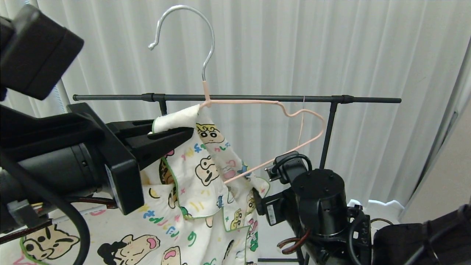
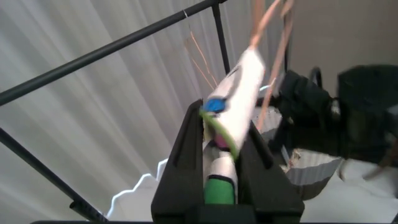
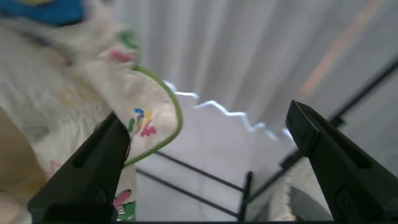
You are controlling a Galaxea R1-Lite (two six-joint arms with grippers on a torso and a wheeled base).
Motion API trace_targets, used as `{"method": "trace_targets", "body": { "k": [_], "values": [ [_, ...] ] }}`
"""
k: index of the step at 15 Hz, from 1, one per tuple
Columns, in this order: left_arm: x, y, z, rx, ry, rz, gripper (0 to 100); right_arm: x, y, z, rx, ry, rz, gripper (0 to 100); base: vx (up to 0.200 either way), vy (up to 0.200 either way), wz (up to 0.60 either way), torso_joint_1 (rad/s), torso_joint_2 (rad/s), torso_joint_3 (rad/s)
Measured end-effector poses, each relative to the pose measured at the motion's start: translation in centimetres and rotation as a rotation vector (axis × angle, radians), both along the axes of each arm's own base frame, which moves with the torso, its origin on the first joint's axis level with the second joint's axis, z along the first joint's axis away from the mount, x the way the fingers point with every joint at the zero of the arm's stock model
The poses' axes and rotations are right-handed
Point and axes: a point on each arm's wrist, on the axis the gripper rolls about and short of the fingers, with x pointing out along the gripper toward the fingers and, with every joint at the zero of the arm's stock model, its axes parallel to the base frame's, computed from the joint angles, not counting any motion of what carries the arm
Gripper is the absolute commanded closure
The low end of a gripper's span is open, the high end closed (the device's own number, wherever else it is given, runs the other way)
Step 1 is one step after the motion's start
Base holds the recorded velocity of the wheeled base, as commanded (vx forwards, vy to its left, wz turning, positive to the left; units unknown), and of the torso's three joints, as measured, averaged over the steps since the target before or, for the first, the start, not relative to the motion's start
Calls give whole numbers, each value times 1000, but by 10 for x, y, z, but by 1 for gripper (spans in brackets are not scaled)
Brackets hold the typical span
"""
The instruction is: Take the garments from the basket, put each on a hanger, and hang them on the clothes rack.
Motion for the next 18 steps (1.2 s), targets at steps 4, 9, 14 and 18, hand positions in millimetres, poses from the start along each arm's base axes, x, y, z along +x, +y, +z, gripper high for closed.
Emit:
{"method": "trace_targets", "body": {
  "k": [4,9,14,18],
  "values": [
    [2,2,-8,16,22,16,100,30,-28,9,-21,-31,-126,0,0,0,0,0,0,0],
    [5,4,-20,50,47,37,100,41,-56,23,-15,-58,-204,0,0,0,0,0,0,0],
    [3,7,-44,135,81,32,100,43,-65,34,-11,-84,-226,0,0,0,0,0,0,0],
    [1,9,-51,150,97,26,100,50,-76,45,6,-131,-259,0,0,0,0,0,0,0]
  ]
}}
